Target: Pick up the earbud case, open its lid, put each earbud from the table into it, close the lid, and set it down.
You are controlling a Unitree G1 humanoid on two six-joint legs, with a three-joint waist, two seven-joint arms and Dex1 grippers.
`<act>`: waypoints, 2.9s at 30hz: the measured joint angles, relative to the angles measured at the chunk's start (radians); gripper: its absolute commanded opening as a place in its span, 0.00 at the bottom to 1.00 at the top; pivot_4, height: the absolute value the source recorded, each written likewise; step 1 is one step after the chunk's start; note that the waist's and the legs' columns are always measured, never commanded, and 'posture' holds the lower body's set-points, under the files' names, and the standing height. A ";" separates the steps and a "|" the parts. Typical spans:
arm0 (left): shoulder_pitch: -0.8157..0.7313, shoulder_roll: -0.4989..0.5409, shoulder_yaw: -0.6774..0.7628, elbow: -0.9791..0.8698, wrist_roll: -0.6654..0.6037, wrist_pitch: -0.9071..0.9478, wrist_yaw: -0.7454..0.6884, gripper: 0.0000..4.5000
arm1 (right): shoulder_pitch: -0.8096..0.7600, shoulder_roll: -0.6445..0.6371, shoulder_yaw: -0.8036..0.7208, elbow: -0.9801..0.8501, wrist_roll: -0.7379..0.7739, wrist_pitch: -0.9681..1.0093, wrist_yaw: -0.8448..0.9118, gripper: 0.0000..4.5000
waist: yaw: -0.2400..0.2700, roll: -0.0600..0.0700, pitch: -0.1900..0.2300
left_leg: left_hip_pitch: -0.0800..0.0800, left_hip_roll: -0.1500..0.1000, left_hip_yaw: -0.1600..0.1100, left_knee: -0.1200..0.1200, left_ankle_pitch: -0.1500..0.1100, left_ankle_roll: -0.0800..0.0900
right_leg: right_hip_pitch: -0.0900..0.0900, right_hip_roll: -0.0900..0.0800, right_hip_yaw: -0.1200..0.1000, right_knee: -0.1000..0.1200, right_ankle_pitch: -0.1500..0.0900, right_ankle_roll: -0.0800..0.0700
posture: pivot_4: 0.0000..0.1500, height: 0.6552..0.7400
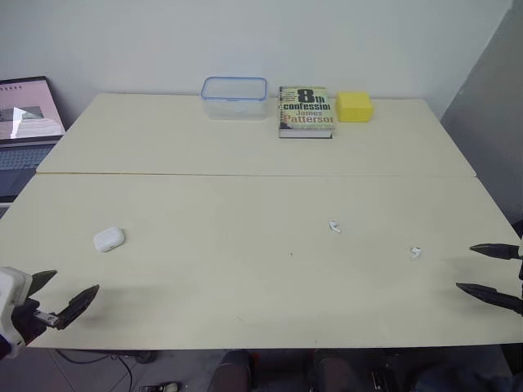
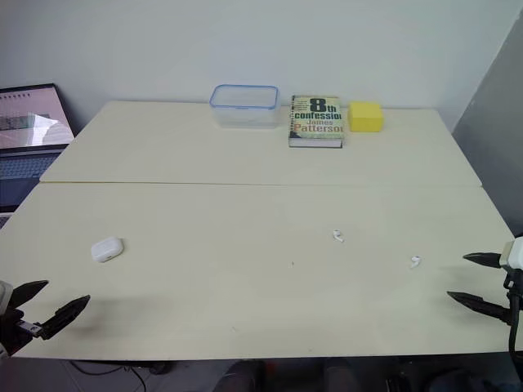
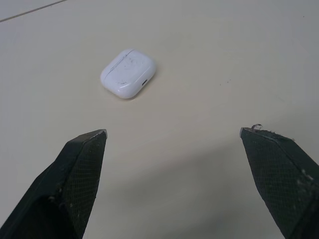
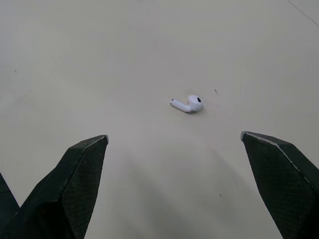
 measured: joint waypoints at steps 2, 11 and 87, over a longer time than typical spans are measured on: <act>-0.008 0.000 0.000 0.002 0.001 0.000 0.000 1.00 | 0.000 0.000 0.000 0.000 -0.001 0.000 0.000 1.00 | 0.001 0.000 0.000 | 0.000 0.000 0.000 0.000 0.000 0.000 | 0.000 0.000 0.000 0.000 0.000 0.000 | 1.00 1.00; -0.059 0.002 0.021 0.063 -0.051 0.007 -0.093 1.00 | -0.032 0.016 0.002 0.018 -0.009 -0.019 -0.009 1.00 | 0.004 0.000 0.000 | 0.001 0.000 0.001 0.001 0.000 0.000 | 0.000 0.000 0.000 0.001 0.000 0.000 | 1.00 1.00; -0.722 -0.426 -0.248 0.206 0.171 0.241 0.890 1.00 | -0.995 0.322 0.679 -0.279 0.136 0.474 -0.142 1.00 | 0.010 0.000 -0.001 | -0.001 0.000 -0.003 0.010 0.000 0.000 | 0.001 0.008 -0.001 0.003 0.013 0.003 | 1.00 1.00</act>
